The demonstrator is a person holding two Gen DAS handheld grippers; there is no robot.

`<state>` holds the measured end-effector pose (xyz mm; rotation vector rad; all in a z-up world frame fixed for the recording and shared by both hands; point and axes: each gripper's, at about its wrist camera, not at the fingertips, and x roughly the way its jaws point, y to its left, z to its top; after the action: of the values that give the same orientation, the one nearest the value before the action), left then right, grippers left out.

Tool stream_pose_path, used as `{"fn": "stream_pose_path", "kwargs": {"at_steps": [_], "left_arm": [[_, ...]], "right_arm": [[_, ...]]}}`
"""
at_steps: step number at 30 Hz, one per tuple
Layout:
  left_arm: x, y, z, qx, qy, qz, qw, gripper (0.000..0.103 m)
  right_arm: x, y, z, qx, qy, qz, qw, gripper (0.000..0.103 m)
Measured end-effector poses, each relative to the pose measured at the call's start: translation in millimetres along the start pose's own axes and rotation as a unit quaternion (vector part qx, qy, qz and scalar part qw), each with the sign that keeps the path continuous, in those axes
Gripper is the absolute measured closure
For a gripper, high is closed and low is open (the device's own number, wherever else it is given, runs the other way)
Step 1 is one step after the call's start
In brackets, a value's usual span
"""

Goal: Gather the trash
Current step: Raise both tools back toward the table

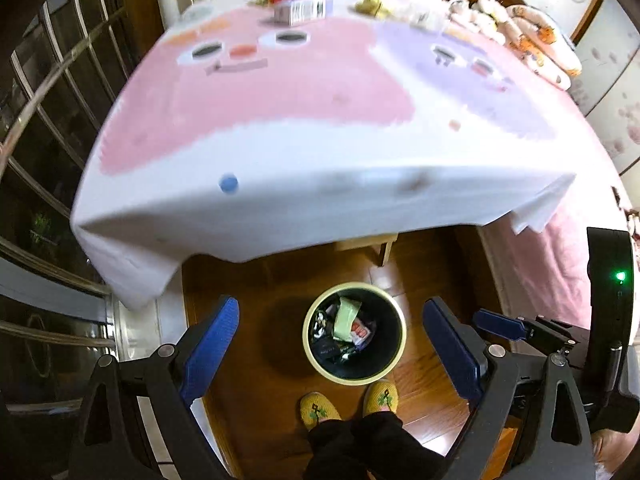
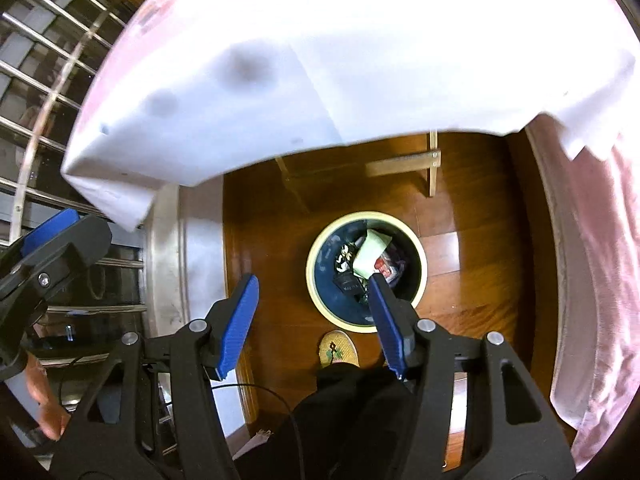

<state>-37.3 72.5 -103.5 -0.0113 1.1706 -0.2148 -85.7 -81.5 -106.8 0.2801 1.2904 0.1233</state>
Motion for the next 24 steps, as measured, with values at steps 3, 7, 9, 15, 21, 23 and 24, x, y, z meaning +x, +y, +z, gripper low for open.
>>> {"fn": "stream_pose_path", "kwargs": {"at_steps": [3, 7, 9, 15, 21, 23, 24], "left_arm": [[-32, 3, 6, 0.012, -0.024, -0.004, 0.9996, 0.009], [-62, 7, 15, 0.028, -0.049, -0.003, 0.9984, 0.009], [-73, 10, 21, 0.033, -0.056, -0.001, 0.9979, 0.009], [-101, 11, 45, 0.044, -0.084, 0.007, 0.9955, 0.009], [-121, 5, 72, 0.054, -0.108, 0.012, 0.9926, 0.009], [-126, 0, 83, 0.059, -0.116, 0.016, 0.9913, 0.009], [-128, -1, 87, 0.061, -0.12, 0.019, 0.9908, 0.009]], "right_arm": [[-25, 10, 4, -0.004, -0.015, -0.001, 1.0, 0.049], [-63, 25, 13, -0.008, -0.045, -0.006, 0.999, 0.049], [-79, 28, 17, -0.009, -0.06, -0.006, 0.998, 0.049], [-123, 37, 34, -0.014, -0.104, -0.008, 0.994, 0.049], [-153, 38, 54, -0.016, -0.133, -0.005, 0.991, 0.049], [-160, 38, 63, -0.022, -0.141, -0.004, 0.99, 0.049], [-161, 38, 68, -0.024, -0.145, -0.003, 0.989, 0.049]]}}
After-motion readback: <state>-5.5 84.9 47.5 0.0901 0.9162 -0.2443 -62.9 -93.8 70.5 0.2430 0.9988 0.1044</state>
